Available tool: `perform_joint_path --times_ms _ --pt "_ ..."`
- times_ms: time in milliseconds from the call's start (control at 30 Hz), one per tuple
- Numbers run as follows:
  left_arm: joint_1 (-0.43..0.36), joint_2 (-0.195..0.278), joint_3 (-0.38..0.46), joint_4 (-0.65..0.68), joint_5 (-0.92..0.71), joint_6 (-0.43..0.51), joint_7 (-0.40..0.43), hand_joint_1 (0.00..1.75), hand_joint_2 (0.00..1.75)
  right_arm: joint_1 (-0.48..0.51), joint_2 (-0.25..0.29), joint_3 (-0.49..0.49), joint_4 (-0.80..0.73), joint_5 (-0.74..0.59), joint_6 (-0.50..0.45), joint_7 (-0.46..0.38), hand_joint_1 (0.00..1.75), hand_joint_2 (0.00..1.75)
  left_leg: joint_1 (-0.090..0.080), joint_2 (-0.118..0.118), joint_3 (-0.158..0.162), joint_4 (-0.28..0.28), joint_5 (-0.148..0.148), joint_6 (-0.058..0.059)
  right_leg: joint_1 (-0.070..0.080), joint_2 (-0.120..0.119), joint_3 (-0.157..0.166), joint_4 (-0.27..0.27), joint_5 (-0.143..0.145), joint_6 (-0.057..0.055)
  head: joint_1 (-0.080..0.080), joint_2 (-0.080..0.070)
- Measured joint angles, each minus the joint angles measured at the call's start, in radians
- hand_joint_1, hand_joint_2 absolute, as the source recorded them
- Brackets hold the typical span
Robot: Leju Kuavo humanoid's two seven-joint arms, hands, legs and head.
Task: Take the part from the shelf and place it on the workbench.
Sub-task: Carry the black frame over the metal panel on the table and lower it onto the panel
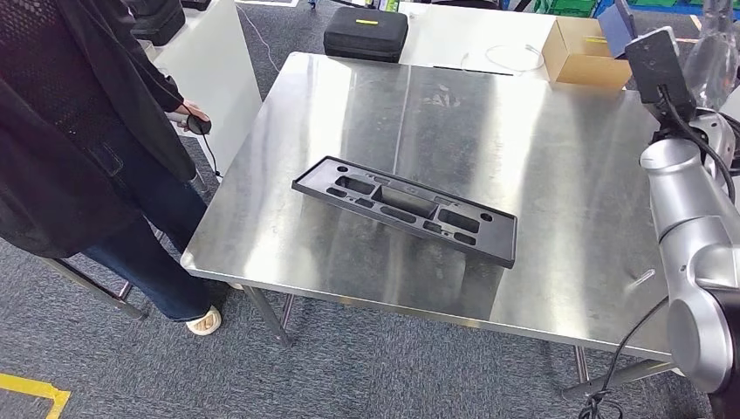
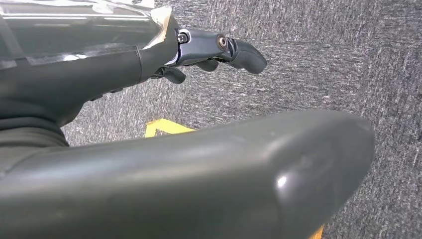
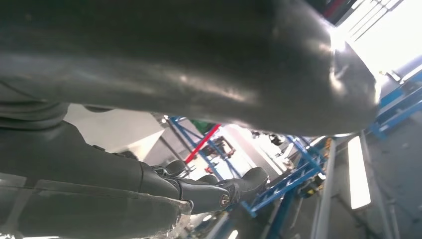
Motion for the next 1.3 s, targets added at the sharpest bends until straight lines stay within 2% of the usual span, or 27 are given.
perform_joint_path --times_ms 267,633,800,1000,1067,1167,1233,1300 --pt "0.0 0.001 0.001 0.0 0.0 0.0 0.0 0.0 0.0 0.012 -0.013 -0.049 -0.011 0.007 0.0 0.0 0.0 0.0 0.0 0.0 0.0 0.0 0.0 0.0 0.0 0.0 0.0 0.0 0.0 0.0 0.0 0.0" --pt "0.0 0.001 0.001 0.0 0.0 0.0 -0.003 0.0 0.0 0.017 -0.017 -0.062 -0.012 0.004 0.001 -0.001 0.0 0.0 0.0 0.0 0.001 0.0 0.0 0.0 0.0 0.0 0.0 0.0 0.0 0.0 0.0 0.0" --pt "0.004 0.002 0.008 0.0 0.007 0.0 -0.019 0.0 0.0 0.066 -0.053 -0.113 -0.019 -0.034 0.021 -0.045 0.0 0.0 0.0 -0.003 0.001 0.0 0.0 0.0 0.0 -0.003 0.001 0.0 0.0 0.0 0.0 0.0" --pt "0.012 0.005 0.021 0.0 0.014 -0.002 -0.033 0.0 0.0 0.22 -0.119 -0.274 -0.023 -0.114 0.029 -0.171 0.0 0.0 0.0 -0.006 0.001 0.0 -0.002 0.003 0.0 -0.004 0.003 -0.001 -0.003 0.004 0.0 0.0" --pt "0.013 0.006 0.023 0.0 0.008 -0.003 -0.034 0.0 0.0 0.299 -0.135 -0.342 -0.041 -0.184 0.053 -0.234 0.0 0.0 0.0 -0.008 0.001 0.0 -0.002 0.003 0.0 -0.005 0.003 -0.001 -0.004 0.005 0.0 0.0" --pt "0.015 0.006 0.024 0.0 -0.002 -0.01 -0.034 0.0 0.0 0.476 -0.139 -0.488 -0.141 -0.386 0.179 -0.35 0.0 0.0 0.001 -0.018 0.003 0.0 -0.004 0.006 0.001 -0.015 0.01 -0.002 -0.008 0.011 0.0 0.0" --pt "0.019 0.007 0.025 0.0 -0.005 -0.014 -0.034 0.0 0.0 0.608 -0.117 -0.607 -0.244 -0.482 0.296 -0.379 0.0 0.0 0.0 -0.024 0.002 0.0 -0.005 0.006 0.0 -0.021 0.013 -0.002 -0.01 0.013 0.0 0.0" --pt "0.023 0.01 0.026 0.0 -0.007 -0.017 -0.033 0.0 0.0 0.711 -0.079 -0.714 -0.355 -0.522 0.414 -0.38 0.0 0.0 -0.001 -0.025 0.002 0.0 -0.006 0.006 0.0 -0.021 0.012 -0.002 -0.01 0.013 -0.001 0.0"
